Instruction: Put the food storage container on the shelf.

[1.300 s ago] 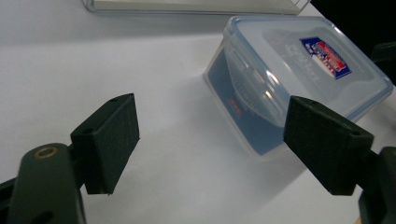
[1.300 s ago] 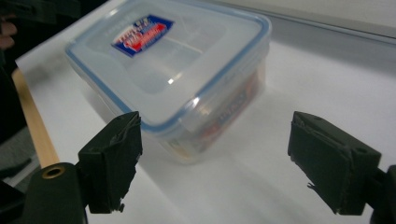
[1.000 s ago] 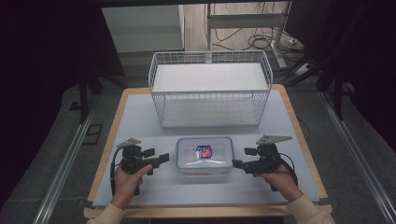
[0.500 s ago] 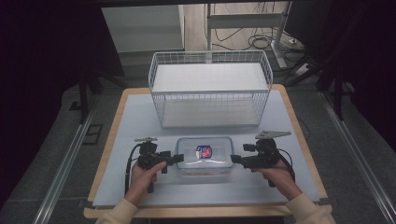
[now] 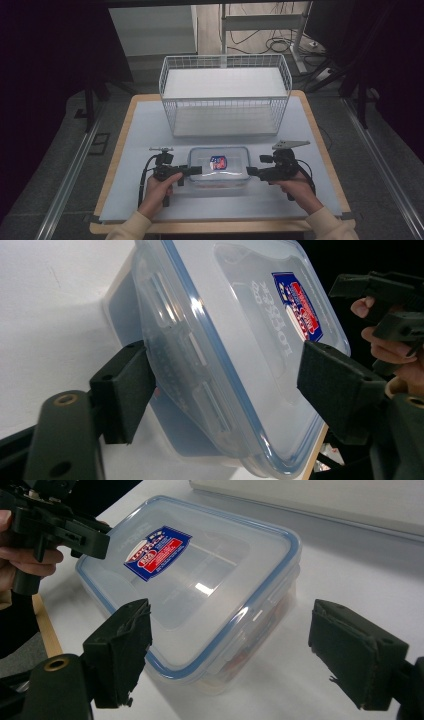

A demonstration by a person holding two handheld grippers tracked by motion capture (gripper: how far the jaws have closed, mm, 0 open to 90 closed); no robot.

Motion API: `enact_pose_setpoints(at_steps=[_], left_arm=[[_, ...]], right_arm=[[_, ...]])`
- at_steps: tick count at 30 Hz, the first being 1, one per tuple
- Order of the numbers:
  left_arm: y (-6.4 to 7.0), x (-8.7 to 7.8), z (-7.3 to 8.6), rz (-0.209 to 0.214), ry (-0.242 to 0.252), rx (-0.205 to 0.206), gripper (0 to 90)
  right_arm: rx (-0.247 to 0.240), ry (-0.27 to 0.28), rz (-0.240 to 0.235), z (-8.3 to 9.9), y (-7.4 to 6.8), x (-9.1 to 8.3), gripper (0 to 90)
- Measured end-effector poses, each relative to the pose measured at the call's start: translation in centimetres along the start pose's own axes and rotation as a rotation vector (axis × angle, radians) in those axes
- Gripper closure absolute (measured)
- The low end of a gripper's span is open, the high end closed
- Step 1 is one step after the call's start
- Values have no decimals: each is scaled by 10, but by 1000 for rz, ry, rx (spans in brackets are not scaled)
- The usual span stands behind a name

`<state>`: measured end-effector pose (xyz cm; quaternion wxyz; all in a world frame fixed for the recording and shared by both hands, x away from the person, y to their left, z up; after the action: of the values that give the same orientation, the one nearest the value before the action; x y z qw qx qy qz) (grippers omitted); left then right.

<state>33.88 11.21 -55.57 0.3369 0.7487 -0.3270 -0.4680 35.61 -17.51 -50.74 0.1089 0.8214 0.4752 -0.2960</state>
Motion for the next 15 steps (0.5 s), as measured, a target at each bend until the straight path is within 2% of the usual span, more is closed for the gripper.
enact_pose_setpoints(at_steps=[9,12,15], left_arm=[[-1,-1,-1,8,1,-8,266],[-1,-1,0,7,1,-6,266],[-1,-1,0,8,3,-5,266]], right_arm=[[20,-27,-13,-3,-1,9,214],[46,-32,-23,-6,1,15,209],[120,-34,-49,-8,8,25,197]])
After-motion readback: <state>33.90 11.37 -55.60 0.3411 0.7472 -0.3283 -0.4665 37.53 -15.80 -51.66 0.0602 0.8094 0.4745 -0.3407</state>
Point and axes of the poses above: each handheld gripper's, and its own axes: x roughly forward along the jaws, z roughly out of its underside, y roughly to its right, the point moved 6 cm from there along x, roughly forward along the jaws, and after that the axes turned 15 degrees about -x, right-handed, at the moved point
